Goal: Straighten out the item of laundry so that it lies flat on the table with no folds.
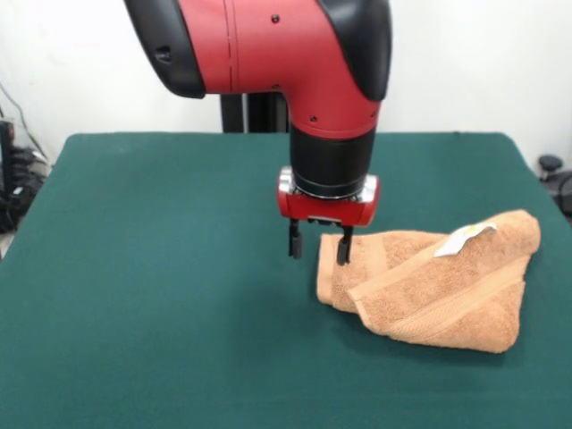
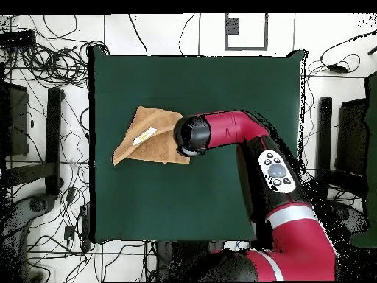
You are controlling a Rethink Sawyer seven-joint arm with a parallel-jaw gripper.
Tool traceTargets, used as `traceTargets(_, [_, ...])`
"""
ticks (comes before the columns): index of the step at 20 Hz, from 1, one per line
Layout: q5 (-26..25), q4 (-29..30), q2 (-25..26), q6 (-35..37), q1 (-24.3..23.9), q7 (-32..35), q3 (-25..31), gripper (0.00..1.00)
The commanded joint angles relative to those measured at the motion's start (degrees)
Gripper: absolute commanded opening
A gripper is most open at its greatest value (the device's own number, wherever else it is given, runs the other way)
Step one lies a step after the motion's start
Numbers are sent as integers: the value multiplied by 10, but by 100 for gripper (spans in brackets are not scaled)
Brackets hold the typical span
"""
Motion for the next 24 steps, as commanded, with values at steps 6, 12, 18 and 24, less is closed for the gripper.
traceTargets(6, [-51, -12, 24, -40, 9, -106, 33, 100])
traceTargets(12, [-54, -8, 23, -43, 12, -94, 34, 100])
traceTargets(18, [-60, -6, 24, -40, 17, -82, 34, 100])
traceTargets(24, [-63, -4, 28, -33, 25, -68, 32, 100])
